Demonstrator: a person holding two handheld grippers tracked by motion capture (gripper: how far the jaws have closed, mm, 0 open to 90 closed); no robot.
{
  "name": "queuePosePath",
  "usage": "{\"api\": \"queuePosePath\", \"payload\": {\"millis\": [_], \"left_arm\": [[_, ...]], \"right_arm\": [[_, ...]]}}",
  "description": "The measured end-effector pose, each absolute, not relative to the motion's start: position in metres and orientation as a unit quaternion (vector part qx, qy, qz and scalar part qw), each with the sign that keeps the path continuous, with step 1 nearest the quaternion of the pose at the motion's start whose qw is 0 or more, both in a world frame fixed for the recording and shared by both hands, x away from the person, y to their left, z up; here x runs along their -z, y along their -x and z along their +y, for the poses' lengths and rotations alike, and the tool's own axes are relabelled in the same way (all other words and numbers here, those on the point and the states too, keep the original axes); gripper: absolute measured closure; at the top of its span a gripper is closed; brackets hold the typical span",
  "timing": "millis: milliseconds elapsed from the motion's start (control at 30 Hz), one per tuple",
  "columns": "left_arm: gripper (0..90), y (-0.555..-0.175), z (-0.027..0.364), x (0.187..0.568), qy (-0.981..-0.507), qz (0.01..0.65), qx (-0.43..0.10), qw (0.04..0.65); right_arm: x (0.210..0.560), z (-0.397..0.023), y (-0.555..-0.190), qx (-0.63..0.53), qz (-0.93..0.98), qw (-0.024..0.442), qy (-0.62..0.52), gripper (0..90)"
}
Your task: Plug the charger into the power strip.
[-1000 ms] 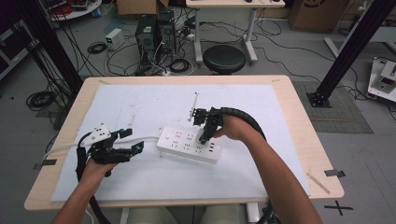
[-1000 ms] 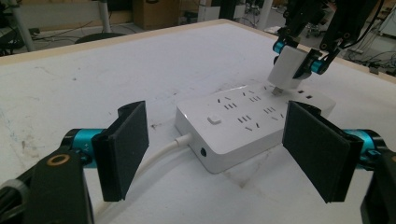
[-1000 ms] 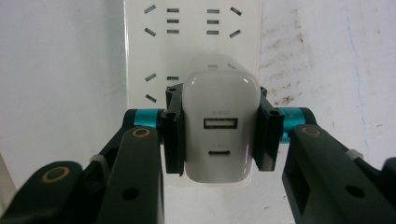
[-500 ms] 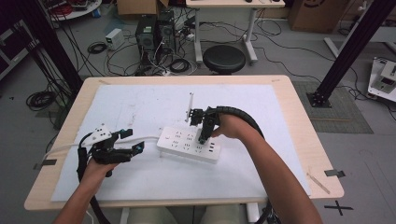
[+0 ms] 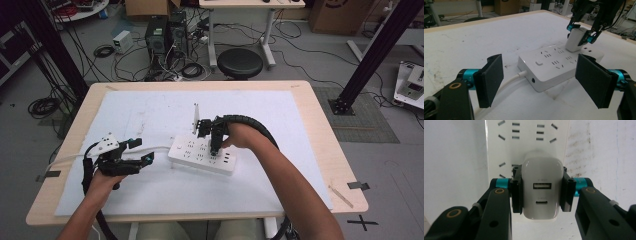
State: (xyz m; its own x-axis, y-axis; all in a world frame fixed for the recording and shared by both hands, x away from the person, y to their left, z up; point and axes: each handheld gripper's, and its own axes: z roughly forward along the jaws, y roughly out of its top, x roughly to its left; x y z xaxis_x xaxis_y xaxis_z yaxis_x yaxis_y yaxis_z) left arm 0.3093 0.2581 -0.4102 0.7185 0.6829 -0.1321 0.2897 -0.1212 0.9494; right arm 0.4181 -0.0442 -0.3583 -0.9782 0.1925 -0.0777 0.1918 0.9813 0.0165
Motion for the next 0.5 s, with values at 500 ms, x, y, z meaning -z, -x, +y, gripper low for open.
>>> {"api": "queuePosePath", "payload": {"millis": [500], "left_arm": [[22.7,-0.3113,0.2583,0.4123,-0.728,0.335,-0.171,0.573]], "right_arm": [[0.3593,-0.0451,-0.4197,-0.003,0.994,0.035,-0.102,63.7]]}}
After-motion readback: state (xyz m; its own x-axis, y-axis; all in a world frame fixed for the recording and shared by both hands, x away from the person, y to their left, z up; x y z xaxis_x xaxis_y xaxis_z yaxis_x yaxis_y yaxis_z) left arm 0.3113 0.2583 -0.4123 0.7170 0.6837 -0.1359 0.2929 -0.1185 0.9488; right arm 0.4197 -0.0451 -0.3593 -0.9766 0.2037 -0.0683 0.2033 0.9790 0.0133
